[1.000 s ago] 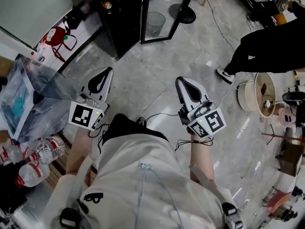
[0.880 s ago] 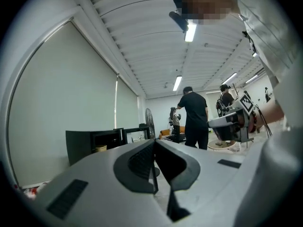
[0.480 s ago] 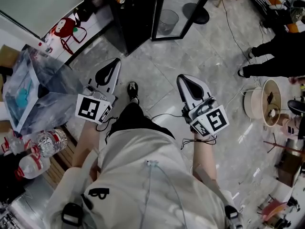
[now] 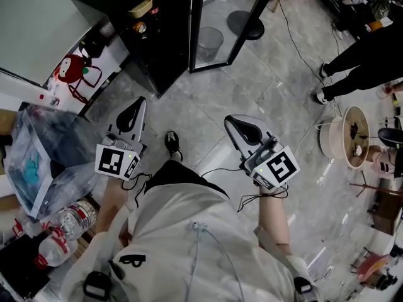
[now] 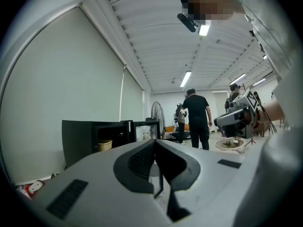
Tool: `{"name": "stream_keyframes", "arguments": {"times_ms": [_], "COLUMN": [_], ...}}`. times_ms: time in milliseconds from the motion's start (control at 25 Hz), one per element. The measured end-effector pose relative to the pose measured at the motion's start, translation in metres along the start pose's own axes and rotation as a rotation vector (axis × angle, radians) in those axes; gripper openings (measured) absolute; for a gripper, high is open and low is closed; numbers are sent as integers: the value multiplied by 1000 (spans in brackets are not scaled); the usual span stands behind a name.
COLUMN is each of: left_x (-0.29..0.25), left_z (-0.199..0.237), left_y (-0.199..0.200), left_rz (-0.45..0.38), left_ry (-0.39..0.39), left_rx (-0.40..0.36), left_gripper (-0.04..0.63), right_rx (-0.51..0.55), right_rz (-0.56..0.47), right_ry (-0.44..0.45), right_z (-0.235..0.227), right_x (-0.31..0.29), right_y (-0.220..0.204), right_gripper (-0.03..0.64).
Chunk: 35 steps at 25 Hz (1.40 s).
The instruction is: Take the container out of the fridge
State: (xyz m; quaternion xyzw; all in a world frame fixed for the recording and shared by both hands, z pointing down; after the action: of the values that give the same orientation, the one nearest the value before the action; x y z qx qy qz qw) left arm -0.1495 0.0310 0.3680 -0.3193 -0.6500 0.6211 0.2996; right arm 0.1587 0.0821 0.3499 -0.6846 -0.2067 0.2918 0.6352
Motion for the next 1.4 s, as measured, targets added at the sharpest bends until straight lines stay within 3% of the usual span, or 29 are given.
{"name": "stream_keyframes", "arguments": {"times_ms": [200,400,520,680,840,1000,1080,1200,1400], "left_x": [-43,-84,-103,-112,-119,-121,-123,-122,-113], "left_z": [57,117,145,171,180,179,180,177,176], "left_y": [-4,5,12,16,13,9,5,0,-3], "left_rz": [36,19,-3,-31,-23,-8,-5,8,20], "left_ry": [-40,-54,-31,40,143,202,241,309,417], "left_rx": [-52,-69,-83,-78,-67,-51,-32,-31,-18], "left_gripper": [8,8,8,8,8,8,8,8,8], "right_rx": [102,168,209,260,468,801,933,1091,1239], "right_rz": [45,63,68,108,178,207,293,380,378], "right_ry": [77,130,145,245,340,339,363,453,533], "right_z": [-36,-81,-104,-129,-155,-174,-184,-190,-194], "right_x": [-80,-156,-194,-237,-280,-327,-357,-398,-453], "right_y": [23,46,59,70,76,77,65,41,29], "right_gripper": [14,13,14,14,14,24,268,311,312]}}
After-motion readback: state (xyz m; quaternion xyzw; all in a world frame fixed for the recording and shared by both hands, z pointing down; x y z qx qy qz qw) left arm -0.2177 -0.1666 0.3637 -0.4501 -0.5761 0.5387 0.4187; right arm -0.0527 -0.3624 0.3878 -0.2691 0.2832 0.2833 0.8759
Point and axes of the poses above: the fingertips, and each gripper's own axes: x backward along the fingers, z to its left, y out of its top, the point moved 9 cm from there along x, backward along the fingers, and after that the axes turned 2 degrees about x, right-handed, at the moved point
